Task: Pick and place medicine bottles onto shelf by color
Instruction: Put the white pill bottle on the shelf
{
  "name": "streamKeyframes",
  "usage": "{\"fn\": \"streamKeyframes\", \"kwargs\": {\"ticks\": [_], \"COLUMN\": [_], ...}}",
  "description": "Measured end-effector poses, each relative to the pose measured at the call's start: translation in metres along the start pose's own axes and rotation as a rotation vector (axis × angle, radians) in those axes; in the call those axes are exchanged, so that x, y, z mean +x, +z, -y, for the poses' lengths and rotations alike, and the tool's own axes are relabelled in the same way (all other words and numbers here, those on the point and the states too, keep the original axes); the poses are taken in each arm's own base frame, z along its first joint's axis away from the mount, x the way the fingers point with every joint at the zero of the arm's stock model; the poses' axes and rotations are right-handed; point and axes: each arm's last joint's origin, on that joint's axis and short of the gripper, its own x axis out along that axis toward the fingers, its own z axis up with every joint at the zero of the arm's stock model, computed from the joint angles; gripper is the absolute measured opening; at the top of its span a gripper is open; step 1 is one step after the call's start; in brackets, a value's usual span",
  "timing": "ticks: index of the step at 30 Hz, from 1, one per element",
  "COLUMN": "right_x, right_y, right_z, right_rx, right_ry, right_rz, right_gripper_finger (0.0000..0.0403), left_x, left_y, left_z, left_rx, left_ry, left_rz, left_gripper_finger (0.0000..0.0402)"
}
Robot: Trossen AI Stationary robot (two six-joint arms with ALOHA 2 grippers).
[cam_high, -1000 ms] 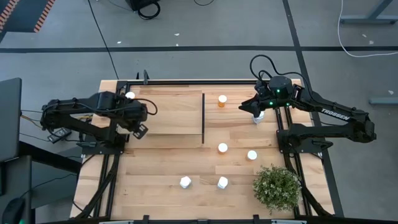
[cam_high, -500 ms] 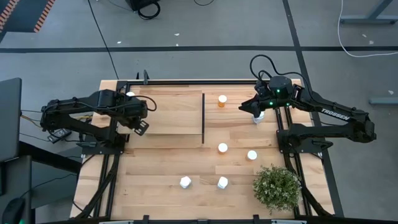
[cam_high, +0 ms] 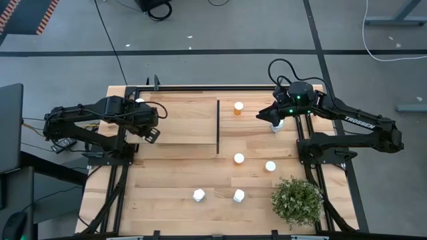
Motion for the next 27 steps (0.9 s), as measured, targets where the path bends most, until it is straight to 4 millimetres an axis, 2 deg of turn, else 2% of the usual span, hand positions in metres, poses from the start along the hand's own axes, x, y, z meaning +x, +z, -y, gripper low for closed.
{"fn": "streamKeyframes", "kwargs": {"ticks": [20, 24, 27], "right_x": [-0.0001, 0.0000, 0.0000], "right_y": [-0.0001, -0.0001, -0.0001], "right_z": [-0.0002, -0.0002, -0.0002], "right_rx": [0.000, 0.000, 0.000], "right_ry": [0.008, 0.008, 0.008], "right_rz": [-0.005, -0.005, -0.005], "right_gripper_finger": [0.0225, 0.0225, 0.0225], "left_x": [0.0000, -0.0008, -0.0088], "left_y": [0.0013, 0.0005, 0.0012], "left_z": [-0.0010, -0.0003, 0.0005], "left_rx": [0.000, 0.001, 0.002], "left_ry": [0.034, 0.008, -0.043], "left_rz": [0.046, 0.015, 0.001], "left_gripper_finger": [0.0003, 0.0003, 0.0004]}}
